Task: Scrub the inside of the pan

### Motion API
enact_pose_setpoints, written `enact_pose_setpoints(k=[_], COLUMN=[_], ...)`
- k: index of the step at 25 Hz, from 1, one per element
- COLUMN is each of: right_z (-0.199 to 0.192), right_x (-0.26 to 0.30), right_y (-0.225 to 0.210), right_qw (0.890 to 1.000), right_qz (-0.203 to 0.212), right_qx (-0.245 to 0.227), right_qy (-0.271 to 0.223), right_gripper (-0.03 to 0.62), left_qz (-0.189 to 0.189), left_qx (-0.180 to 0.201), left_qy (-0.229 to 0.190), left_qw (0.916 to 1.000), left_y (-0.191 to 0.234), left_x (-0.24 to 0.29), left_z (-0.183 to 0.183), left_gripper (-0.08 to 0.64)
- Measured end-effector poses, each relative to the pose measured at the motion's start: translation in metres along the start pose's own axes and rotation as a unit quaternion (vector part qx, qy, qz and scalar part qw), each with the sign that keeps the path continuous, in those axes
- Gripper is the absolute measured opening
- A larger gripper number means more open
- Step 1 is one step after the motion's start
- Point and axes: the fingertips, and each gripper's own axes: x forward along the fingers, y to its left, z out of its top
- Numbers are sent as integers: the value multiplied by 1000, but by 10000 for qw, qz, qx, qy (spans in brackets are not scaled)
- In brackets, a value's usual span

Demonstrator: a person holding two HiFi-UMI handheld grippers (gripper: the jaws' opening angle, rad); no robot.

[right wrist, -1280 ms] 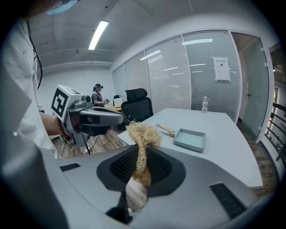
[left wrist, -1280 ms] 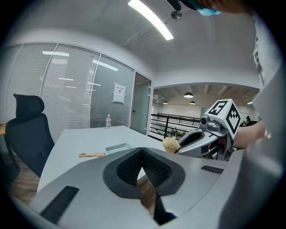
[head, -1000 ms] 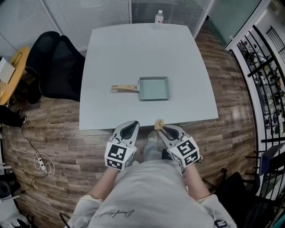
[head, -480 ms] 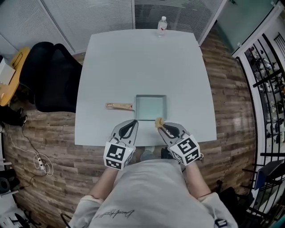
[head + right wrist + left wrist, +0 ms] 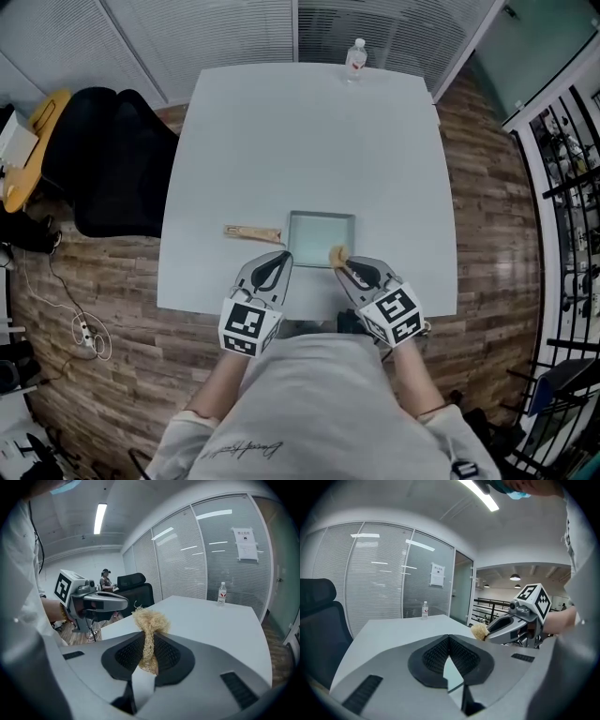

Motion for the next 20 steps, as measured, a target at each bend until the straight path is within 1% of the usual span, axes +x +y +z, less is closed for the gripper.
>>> enact_pose_setpoints(k=[3,8,14,20], right_z=[4,9,9,10], right_x=[7,14,22,32], right_y=[-2,-3,-2,-2], right_qw=[10000,9998,9992,9988], right_qz=[-3,-119,-241,-312], right_qx=[46,163,270,258], right_qy=[28,64,146,263], right_gripper=[71,71,71,71], left_qz=[-28,-218,-408,-637], left_qx=[-11,19,140,270], left_qy=[55,171,207,368], left_qw=[10000,9996,9989,9969], left_y=[9,20,34,42], left_x=[2,6,4,6], left_z=[0,-1,0,-7], left_gripper=[11,11,11,11])
